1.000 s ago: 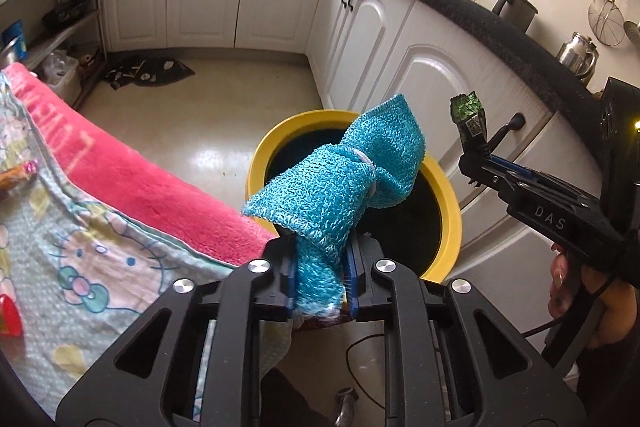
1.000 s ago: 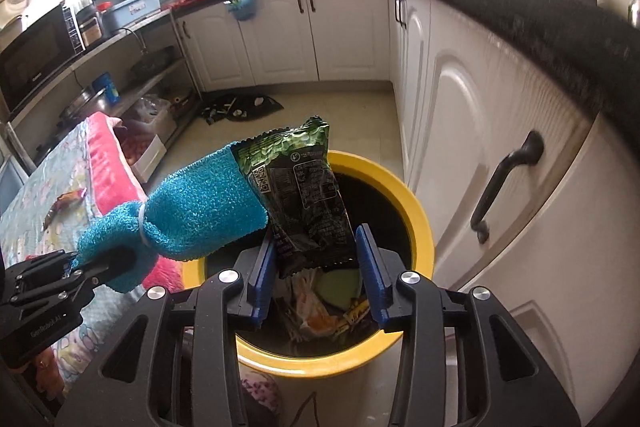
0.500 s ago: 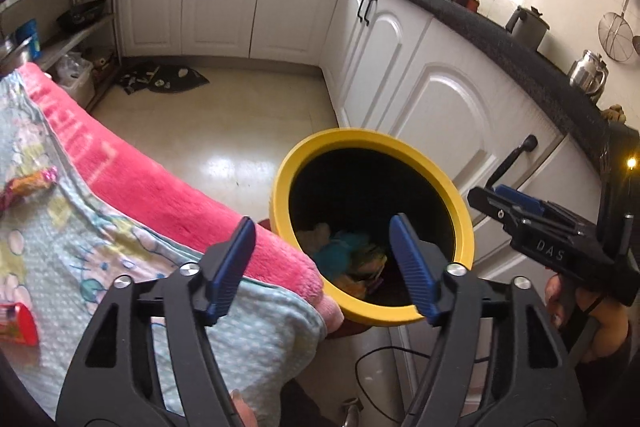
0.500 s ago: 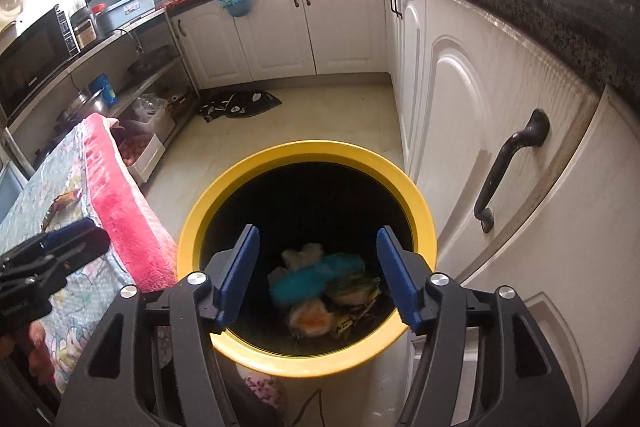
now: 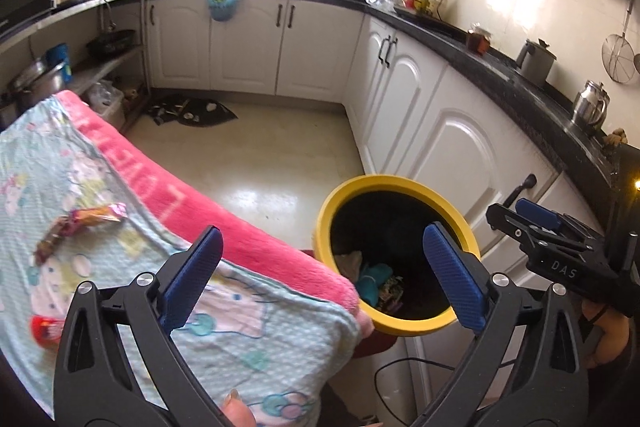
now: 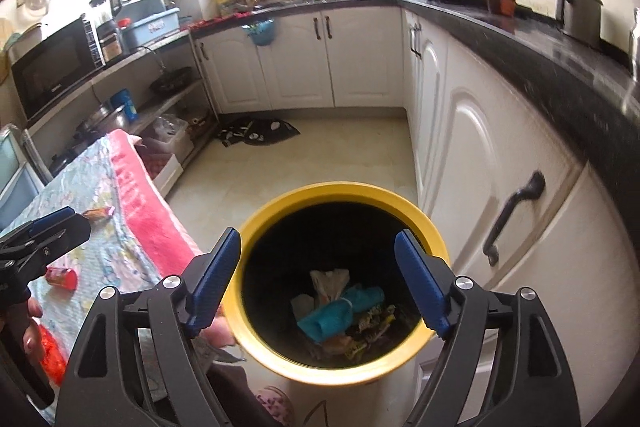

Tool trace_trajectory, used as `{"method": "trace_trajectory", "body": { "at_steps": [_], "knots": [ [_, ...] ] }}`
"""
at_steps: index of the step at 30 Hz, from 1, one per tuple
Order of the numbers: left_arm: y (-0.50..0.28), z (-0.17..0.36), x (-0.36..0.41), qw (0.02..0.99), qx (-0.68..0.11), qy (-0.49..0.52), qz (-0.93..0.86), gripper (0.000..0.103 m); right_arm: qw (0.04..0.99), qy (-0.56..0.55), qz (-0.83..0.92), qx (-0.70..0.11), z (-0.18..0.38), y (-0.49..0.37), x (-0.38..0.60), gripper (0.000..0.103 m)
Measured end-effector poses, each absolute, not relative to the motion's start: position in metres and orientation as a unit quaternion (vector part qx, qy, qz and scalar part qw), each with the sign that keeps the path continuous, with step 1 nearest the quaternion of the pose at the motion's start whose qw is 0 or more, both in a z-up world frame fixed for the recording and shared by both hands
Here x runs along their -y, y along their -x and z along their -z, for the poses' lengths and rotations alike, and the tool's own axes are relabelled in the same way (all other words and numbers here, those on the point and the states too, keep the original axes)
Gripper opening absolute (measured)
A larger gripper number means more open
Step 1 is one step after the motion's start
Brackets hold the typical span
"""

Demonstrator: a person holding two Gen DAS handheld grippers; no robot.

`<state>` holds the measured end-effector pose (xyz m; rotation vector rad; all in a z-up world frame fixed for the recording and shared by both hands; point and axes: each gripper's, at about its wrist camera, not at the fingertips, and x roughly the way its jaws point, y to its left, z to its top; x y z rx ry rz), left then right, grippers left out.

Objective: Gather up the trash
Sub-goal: 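Move both tools back from the bin toward the bed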

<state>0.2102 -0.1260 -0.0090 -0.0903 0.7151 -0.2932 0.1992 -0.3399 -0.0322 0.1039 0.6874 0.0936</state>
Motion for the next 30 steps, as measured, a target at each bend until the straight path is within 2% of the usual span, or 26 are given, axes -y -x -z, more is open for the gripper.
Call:
{"method": "trace_trajectory", "body": {
  "at_steps": [16,20,30],
  "knots": [
    [-0.182,-0.026,0.036,0.948,-0.309,0.057,0.057,0.092,0.944,-0.011,-0.137,-0.301,-0.012,-0.196,0.247,0.077],
    [-0.176,-0.03,0.012,0.95,-0.303,0.064,0.036,0.092,0.942,0.001,-0.159,-0.294,-0.021,-0.197,0.224,0.084],
    [-0.163,-0.03,-0.045,0.951,-0.3,0.079,-0.012,0.092,0.932,0.036,-0.214,-0.29,-0.031,-0.196,0.165,0.084]
  ]
}}
